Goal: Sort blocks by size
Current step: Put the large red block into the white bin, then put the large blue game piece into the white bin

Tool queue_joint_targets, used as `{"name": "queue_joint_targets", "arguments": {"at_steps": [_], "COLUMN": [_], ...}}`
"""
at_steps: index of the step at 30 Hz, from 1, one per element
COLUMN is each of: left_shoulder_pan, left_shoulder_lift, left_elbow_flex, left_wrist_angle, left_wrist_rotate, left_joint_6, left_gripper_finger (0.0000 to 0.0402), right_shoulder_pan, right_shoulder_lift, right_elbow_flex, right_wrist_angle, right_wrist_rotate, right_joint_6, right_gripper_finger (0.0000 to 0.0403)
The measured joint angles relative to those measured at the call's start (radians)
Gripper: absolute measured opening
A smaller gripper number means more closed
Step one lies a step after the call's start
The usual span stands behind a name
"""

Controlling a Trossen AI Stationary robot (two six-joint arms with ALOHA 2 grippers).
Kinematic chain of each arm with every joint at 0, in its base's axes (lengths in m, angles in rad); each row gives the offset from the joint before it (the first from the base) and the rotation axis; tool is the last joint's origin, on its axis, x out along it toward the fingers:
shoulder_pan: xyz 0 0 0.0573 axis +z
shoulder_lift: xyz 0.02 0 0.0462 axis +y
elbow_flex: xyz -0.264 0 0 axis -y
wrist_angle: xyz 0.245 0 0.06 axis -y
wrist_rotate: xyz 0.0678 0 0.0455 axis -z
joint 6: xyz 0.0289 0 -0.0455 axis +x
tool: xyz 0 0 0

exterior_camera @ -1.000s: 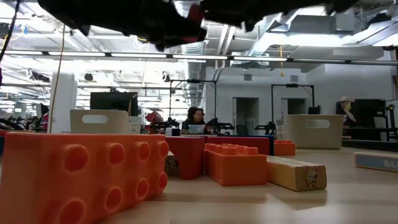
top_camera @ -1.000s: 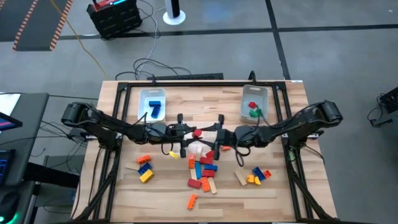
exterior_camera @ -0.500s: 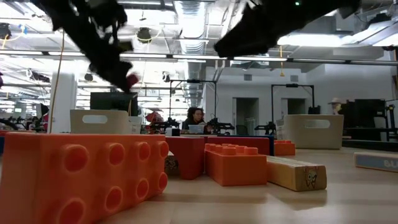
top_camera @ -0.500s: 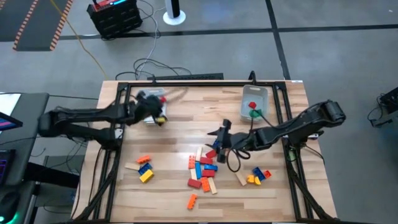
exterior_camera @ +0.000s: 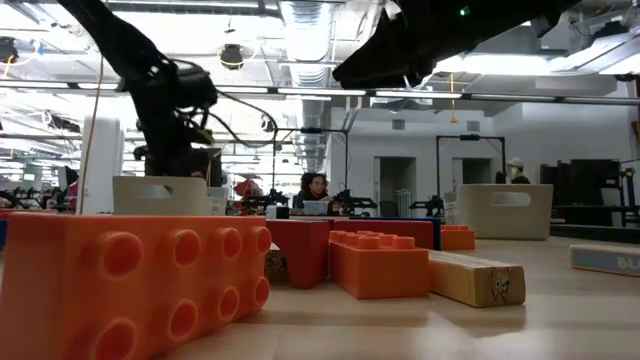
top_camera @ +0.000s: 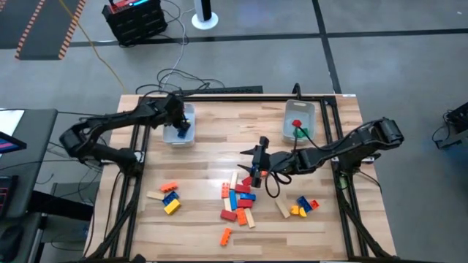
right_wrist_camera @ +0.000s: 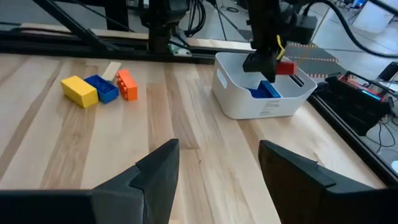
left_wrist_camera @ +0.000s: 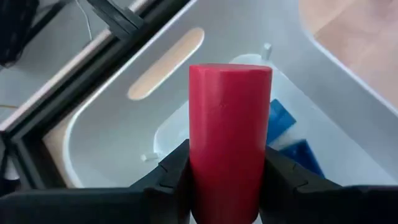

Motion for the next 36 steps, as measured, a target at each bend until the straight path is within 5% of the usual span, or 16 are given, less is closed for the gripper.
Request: {"name": "queue_joint_targets", "arguments": {"at_steps": [10, 16, 21, 29, 36], "left_shoulder_pan": [-0.033, -0.247, -0.475, -0.753, -0.864], "left_shoulder_lift": [0.039, -0.105, -0.176, -0.168, -0.157], "left_elbow_flex": [0.137, 0.154, 0.154, 0.154, 0.154], "left_wrist_angle": [-0.117, -0.097, -0.096, -0.096, -0.089], "left_wrist_rotate": [0.000, 0.001, -0.006, -0.080, -0.142], "left_joint_6": [0.064, 0.137, 0.045, -0.105, -0.168], "left_gripper_finger": [0.0286, 0.0285, 0.0274, 0.0272, 0.0272], "right_shoulder_pan": [-0.003, -0.004, 0.072, 0.235, 0.254], "right_shoulder_lift": [-0.001, -0.018, 0.030, 0.158, 0.215], "right_elbow_flex": [0.000, 0.000, 0.000, 0.000, 0.000], "right_wrist_angle": [-0.078, -0.287, -0.321, -0.320, -0.307], "right_wrist_rotate": [-0.001, -0.099, -0.176, -0.119, -0.051], "right_joint_6": [-0.002, 0.104, 0.201, 0.341, 0.396], "right_gripper_finger": [0.0249, 0.0249, 0.0249, 0.0249, 0.0249]}}
